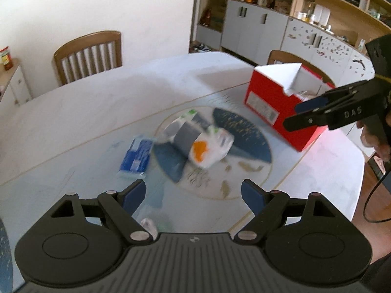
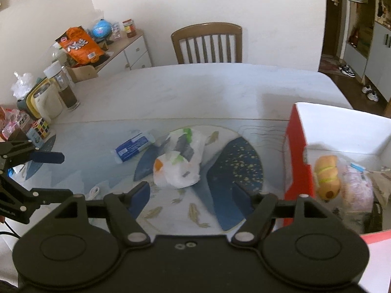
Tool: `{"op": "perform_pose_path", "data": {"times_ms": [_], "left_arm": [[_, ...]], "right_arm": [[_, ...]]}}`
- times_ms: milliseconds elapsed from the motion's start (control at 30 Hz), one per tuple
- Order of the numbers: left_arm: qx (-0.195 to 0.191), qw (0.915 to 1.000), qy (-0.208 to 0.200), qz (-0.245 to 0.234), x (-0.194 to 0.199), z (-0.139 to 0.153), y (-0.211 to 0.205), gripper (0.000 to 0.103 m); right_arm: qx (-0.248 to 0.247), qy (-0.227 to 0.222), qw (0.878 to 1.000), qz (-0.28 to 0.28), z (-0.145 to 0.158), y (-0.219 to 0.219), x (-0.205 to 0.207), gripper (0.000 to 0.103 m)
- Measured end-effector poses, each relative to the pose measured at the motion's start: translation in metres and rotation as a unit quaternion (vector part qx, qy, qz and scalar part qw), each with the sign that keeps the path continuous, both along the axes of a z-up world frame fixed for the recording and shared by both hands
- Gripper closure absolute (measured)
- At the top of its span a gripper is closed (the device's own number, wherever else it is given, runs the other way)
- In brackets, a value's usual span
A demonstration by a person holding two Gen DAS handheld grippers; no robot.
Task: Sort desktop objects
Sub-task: 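Grasp the white USB cable with the left tool while the right tool grasps the mint-green stick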
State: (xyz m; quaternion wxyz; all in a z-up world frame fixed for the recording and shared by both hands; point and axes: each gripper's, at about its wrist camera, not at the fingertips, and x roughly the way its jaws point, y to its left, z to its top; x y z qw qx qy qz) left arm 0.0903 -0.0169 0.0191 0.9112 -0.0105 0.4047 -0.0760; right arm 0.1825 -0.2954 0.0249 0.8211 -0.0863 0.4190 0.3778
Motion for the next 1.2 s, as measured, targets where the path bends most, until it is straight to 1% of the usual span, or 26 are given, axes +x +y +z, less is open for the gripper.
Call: {"op": "perform_pose_path", "data": {"times_ms": [67,300,667,867,1100,1200], "left_arm": [[0.002,1.0,0.004,0.006,-0.004,-0.005,0.003,0.018],[-0.012,0.9995,0.018,0.025,-0.008,-0.022,0.017,0.018],[-0.001,0.9981,0.036,0.051,-0.019,-0.051,0.042,0.018],[0.001,0.997,0.045,0.064,-0.022,-0.065,0.053,0.017],[0.003,0.9968,0.052,0.06,-0.023,-0.076,0.058,0.017],[0.003,0.9965,0.057,0.061,-0.021,-0.081,0.06,0.017]], "right_arm": [[-0.004,0.002,1.0,0.009,-0.003,0.008,-0.004,0.029],[-0.019,0.007,0.999,0.046,-0.014,0.034,-0.023,0.029],[-0.035,0.029,0.996,0.073,-0.036,0.061,-0.061,0.029],[-0.046,0.04,0.992,0.107,-0.05,0.086,-0.089,0.029],[-0.054,0.052,0.988,0.138,-0.069,0.119,-0.113,0.029],[-0.068,0.047,0.985,0.152,-0.078,0.133,-0.122,0.031]]}}
